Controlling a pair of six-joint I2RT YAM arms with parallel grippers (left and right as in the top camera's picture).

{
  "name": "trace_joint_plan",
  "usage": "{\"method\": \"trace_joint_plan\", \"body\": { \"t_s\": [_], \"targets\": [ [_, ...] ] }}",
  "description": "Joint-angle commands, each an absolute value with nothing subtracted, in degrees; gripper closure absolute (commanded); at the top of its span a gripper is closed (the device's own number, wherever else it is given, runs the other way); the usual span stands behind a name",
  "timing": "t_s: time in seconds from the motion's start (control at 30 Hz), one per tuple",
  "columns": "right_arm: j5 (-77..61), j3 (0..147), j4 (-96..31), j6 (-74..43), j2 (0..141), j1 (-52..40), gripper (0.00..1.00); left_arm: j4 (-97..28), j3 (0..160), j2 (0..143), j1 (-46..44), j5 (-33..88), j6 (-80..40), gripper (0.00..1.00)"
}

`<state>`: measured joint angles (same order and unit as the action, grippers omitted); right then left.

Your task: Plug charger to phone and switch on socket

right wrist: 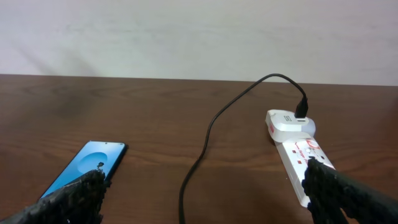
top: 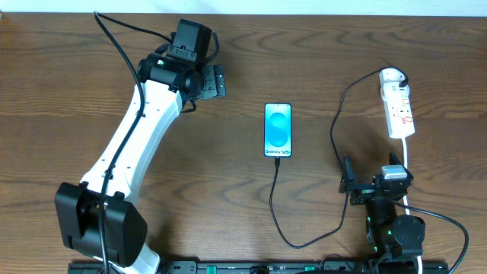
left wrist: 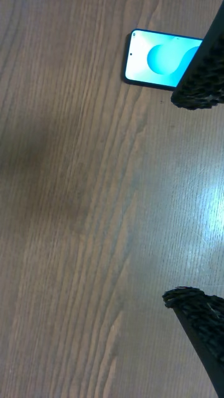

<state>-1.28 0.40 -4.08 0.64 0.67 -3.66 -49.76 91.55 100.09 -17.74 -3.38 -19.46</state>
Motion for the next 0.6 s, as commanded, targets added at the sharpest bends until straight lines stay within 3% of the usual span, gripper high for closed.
{"method": "trace_joint_plan", "body": {
  "t_s": [0.0, 0.43, 0.57],
  "targets": [
    [-0.58, 0.32, -4.43, 0.05, 0.32, -3.7, 0.01, -50.17, 91.35, 100.33, -17.58, -4.19, -18.9, 0.08],
    [-0.58, 0.32, -4.4, 0.05, 0.32, -3.7, 0.01, -59.09, 87.79, 95.18, -17.54, -5.32, -17.17, 0.08],
    [-0.58, 0.32, -4.4, 0.05, 0.32, -3.7, 0.01, -59.11, 84.99, 91.53, -17.52, -5.17, -10.74, 0.08]
  ]
}}
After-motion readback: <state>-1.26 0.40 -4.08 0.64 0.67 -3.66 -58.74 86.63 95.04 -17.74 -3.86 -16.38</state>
